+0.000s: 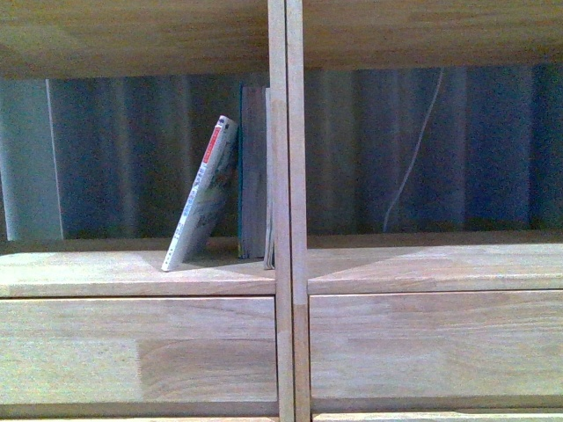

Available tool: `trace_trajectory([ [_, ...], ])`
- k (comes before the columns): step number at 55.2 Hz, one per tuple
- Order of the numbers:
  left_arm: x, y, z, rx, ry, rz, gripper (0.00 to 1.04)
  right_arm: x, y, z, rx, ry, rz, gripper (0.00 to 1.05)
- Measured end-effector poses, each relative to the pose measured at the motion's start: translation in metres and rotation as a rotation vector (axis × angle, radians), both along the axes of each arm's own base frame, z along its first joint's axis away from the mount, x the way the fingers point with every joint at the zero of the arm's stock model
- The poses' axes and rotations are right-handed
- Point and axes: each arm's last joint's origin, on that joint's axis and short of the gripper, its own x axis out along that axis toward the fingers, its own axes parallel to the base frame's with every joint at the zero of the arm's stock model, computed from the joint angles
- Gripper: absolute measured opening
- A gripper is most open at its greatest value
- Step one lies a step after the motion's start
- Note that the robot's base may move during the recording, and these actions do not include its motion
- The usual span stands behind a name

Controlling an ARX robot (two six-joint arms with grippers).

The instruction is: Organize books on shelf

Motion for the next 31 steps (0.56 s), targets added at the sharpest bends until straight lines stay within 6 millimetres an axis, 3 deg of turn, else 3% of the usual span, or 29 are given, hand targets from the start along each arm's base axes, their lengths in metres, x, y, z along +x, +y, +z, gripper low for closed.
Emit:
trace_trajectory([
  [14,0.0,0.0,0.0,0.001,0.0,0.0,0.99,0.0,0.0,0.0,0.0,0.0,0.0,0.96],
  [31,0.0,0.0,0.0,0.001,0.0,0.0,0.97,0.0,0.0,0.0,0.0,0.0,0.0,0.98],
])
